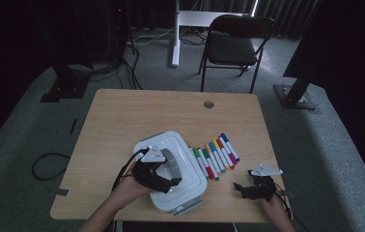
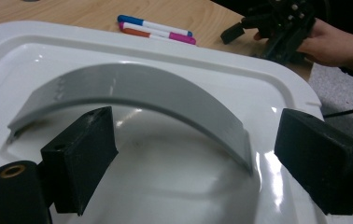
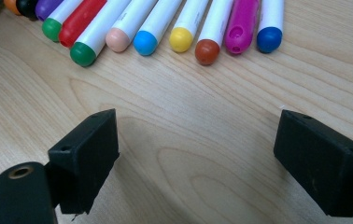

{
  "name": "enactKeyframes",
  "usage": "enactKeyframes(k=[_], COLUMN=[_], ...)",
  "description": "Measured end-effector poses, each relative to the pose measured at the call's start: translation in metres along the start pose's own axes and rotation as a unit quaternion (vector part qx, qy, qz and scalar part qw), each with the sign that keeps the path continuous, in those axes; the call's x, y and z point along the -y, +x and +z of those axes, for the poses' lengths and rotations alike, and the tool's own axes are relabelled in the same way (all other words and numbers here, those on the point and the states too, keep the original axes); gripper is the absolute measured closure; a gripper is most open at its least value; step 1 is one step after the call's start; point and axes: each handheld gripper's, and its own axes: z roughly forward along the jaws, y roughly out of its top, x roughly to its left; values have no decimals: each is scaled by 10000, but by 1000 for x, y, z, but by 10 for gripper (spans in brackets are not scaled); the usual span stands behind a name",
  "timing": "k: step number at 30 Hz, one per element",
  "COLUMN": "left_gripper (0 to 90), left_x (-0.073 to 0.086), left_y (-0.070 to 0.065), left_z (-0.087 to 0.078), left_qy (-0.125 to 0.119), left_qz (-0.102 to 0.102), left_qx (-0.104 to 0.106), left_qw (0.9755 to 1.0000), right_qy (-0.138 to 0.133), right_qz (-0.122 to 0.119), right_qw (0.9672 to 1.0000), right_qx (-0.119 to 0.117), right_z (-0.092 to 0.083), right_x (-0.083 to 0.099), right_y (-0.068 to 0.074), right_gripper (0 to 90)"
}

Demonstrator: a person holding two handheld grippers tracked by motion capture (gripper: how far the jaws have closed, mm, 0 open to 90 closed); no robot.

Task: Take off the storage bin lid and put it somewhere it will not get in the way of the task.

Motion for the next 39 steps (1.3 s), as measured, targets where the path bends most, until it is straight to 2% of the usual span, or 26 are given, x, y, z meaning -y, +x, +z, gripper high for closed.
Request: enactKeyframes(k=[5,9,11,13,15,20,24,28,32,39], left_gripper=[158,229,245,302,350,410,482,570,615,687], left_x=[-4,-5,-5,-5,-5,-4,-3,-2,-3,-8], left_y=[0,-1,-1,-2,-2,-5,-5,-5,-3,-5], left_z=[5,7,9,12,12,12,12,12,12,4], left_qy=[31,34,36,30,26,18,-17,-45,-30,-49], left_qz=[-8,16,2,9,56,125,122,85,20,158], left_qx=[-35,21,-12,3,-81,-94,31,183,345,526], left_qw=[10000,10000,10000,10000,9999,9999,9999,9998,9994,9985], right_qy=[-4,-1,11,13,7,21,69,72,73,73], right_qz=[14,6,-13,-22,-3,-14,-136,-143,-140,-114], right_qw=[10000,10000,10000,10000,10000,10000,9998,9998,9998,9997], right_qx=[-14,4,21,30,21,65,161,155,157,179], right_z=[0,0,0,0,0,0,2,2,2,1], right_x=[0,0,0,0,0,0,-1,-1,-1,-1], right_y=[0,0,0,0,0,1,4,4,4,3], right_gripper=[135,135,136,135,135,135,127,127,127,128])
